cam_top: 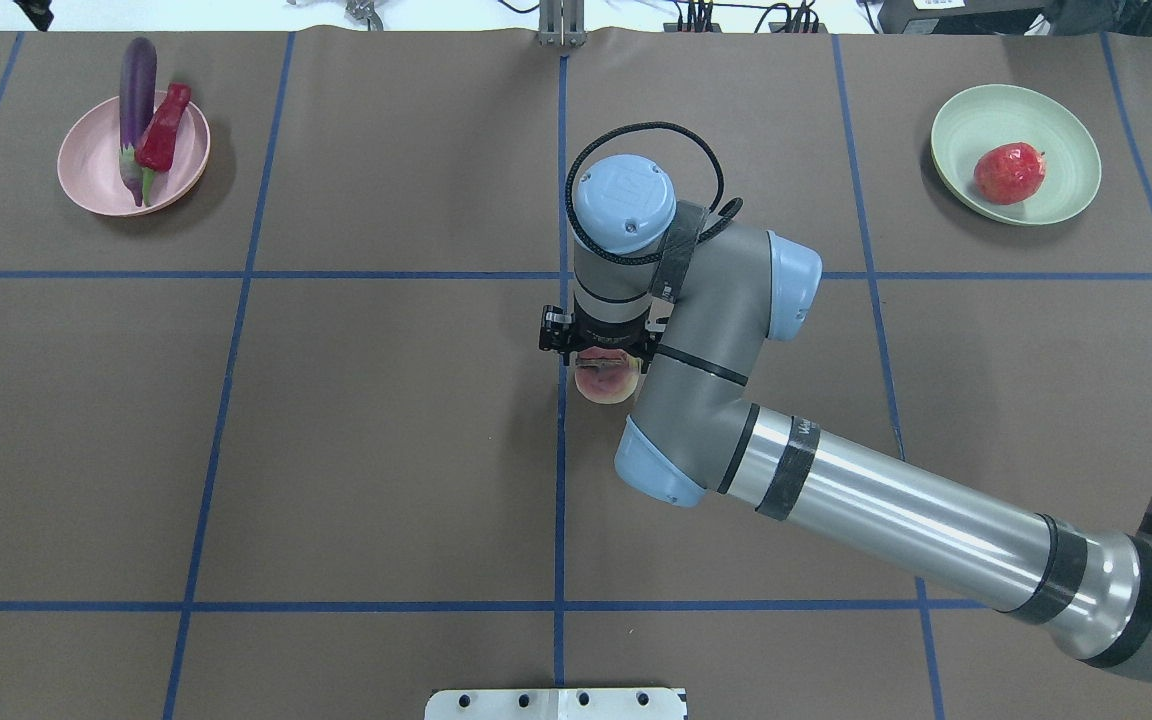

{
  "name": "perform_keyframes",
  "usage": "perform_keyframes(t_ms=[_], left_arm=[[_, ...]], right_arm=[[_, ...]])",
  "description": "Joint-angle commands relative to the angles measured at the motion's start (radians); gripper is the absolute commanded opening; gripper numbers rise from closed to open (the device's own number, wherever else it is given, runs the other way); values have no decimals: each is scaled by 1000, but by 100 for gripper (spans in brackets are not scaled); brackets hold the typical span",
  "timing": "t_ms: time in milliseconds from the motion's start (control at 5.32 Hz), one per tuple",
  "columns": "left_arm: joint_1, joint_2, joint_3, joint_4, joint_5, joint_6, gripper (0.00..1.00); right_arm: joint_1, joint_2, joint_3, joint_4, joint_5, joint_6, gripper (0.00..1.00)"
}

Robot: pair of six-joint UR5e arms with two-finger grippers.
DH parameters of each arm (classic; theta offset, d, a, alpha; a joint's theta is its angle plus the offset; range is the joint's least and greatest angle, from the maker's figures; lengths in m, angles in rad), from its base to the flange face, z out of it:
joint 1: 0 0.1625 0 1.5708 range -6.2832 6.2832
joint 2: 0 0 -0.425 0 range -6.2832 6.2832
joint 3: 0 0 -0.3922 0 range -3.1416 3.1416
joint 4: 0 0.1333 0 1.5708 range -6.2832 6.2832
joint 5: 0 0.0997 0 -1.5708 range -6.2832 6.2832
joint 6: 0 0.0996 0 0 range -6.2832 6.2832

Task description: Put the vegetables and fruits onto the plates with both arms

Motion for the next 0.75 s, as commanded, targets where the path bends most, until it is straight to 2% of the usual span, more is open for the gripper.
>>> perform_keyframes(t_ms=[0, 188, 564], left_arm=[[1, 300, -336, 18, -84, 19, 100], [2, 415, -439, 10, -83, 19, 100], [1, 485, -428, 1, -91, 12, 100]], right_arm=[[42, -9, 64, -13, 10, 41, 0], [88, -5, 125, -92, 25, 38, 0], [234, -29, 168, -135, 83, -24, 0]])
